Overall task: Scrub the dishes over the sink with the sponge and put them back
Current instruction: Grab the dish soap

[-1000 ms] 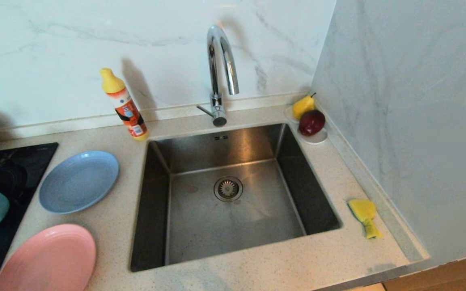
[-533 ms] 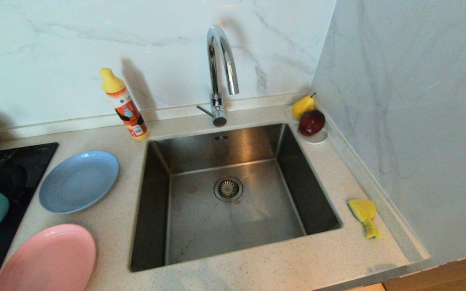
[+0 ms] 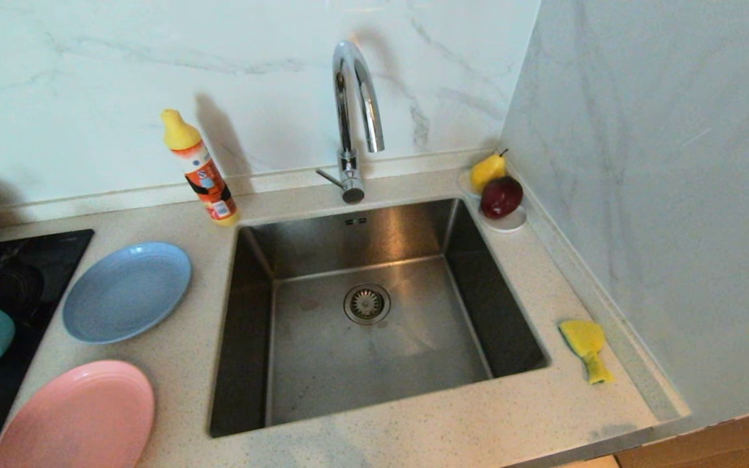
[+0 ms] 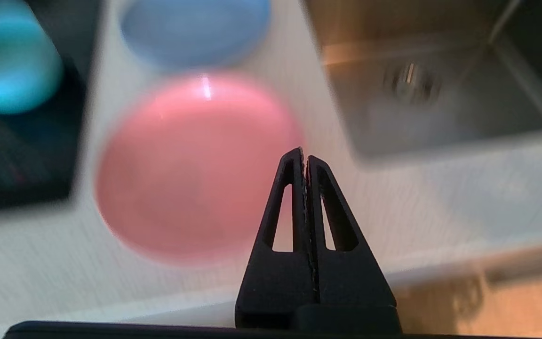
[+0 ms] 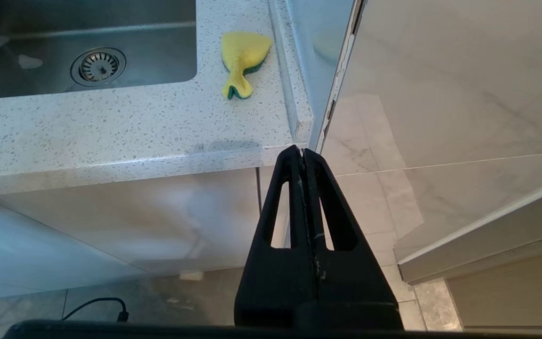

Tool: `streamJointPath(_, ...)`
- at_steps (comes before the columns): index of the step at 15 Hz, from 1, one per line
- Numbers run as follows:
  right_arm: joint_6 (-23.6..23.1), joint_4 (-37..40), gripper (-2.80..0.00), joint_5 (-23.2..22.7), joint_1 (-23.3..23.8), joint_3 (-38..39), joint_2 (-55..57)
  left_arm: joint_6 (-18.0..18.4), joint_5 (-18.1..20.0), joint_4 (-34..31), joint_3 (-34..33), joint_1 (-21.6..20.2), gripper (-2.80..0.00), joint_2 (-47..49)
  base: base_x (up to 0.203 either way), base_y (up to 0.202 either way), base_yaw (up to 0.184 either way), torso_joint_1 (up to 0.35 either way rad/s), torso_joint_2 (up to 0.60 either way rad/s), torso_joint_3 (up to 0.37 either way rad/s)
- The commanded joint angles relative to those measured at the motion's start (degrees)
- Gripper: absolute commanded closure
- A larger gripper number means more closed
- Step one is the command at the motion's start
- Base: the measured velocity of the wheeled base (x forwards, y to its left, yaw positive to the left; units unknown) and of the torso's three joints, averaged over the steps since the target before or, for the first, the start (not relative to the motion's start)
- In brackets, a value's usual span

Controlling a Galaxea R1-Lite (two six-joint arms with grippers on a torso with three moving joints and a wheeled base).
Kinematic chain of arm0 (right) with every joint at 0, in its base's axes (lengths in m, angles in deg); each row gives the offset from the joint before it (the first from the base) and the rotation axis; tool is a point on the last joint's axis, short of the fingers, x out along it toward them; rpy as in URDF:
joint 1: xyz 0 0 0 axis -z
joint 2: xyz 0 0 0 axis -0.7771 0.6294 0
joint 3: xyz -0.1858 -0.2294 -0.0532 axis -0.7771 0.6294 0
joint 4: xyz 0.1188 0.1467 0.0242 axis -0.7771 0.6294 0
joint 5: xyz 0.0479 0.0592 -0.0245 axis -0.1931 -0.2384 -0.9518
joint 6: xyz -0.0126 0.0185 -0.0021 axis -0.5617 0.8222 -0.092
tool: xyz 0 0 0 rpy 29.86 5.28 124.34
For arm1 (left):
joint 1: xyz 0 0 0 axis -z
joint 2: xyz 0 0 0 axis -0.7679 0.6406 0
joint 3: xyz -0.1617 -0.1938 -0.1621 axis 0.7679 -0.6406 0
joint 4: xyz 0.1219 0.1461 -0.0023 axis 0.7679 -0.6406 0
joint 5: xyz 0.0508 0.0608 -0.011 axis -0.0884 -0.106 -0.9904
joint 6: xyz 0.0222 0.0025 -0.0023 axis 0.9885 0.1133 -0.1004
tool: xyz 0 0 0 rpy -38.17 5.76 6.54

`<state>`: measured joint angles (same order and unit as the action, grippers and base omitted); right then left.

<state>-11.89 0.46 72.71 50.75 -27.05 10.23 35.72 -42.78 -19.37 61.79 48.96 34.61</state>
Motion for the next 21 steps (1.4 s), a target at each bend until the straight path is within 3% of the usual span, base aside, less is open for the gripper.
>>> streamJointPath(1,0.0,0.0,0.0,0.0,0.0,0.0,-0.1,-0.1,0.1,0.2,7.2,0.0,0.0,6.9,0.0,0.0,0.0,0.0,0.0,0.0)
streamJointPath(5,0.0,0.0,0.0,0.0,0.0,0.0,-0.1,-0.4,0.0,2.1,18.2,-0.1,0.0,22.3,0.0,0.0,0.0,0.0,0.0,0.0)
streamJointPath(8,0.0,0.0,0.0,0.0,0.0,0.0,-0.1,-0.7,-0.1,9.4,23.2,-0.1,0.0,37.9,0.0,0.0,0.0,0.0,0.0,0.0)
streamJointPath(16,0.0,0.0,0.0,0.0,0.0,0.0,-0.1,-2.0,-5.3,37.1,31.4,-0.1,0.0,79.2,0.0,0.0,0.0,0.0,0.0,0.0)
streamJointPath(21,0.0,0.0,0.0,0.0,0.0,0.0,-0.1,-2.0,-10.3,56.8,33.4,0.0,0.0,96.4,0.0,0.0,0.0,0.0,0.0,0.0)
